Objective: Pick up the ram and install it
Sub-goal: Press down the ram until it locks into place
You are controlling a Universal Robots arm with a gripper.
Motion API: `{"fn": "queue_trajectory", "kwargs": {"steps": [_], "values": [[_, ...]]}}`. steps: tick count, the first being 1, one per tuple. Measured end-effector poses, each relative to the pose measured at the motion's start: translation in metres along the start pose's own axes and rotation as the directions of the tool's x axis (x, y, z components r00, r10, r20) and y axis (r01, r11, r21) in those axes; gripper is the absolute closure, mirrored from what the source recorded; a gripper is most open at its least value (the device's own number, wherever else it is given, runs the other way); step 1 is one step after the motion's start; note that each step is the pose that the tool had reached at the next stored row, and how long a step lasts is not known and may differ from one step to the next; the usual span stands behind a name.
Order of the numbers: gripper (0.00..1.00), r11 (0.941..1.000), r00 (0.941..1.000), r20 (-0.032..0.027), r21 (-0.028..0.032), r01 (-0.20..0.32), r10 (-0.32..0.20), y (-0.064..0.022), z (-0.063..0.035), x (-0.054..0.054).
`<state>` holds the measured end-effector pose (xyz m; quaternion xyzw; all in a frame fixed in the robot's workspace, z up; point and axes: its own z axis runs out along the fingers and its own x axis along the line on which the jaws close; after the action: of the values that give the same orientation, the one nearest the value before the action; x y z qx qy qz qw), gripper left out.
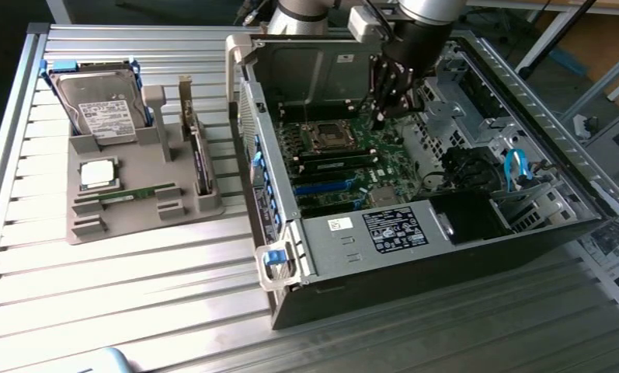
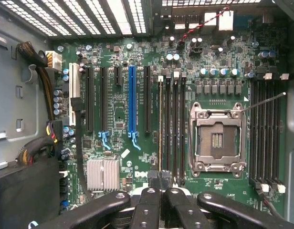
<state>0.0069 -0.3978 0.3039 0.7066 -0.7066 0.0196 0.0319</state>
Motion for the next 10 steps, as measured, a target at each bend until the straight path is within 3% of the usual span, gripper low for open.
{"fn": "queue_trajectory", "kwargs": {"steps": [10], "values": [[0.89,1.0000,1.0000,-0.0003,-0.0001,0.000,0.000,-0.0003,-0.0003,0.0000]]}}
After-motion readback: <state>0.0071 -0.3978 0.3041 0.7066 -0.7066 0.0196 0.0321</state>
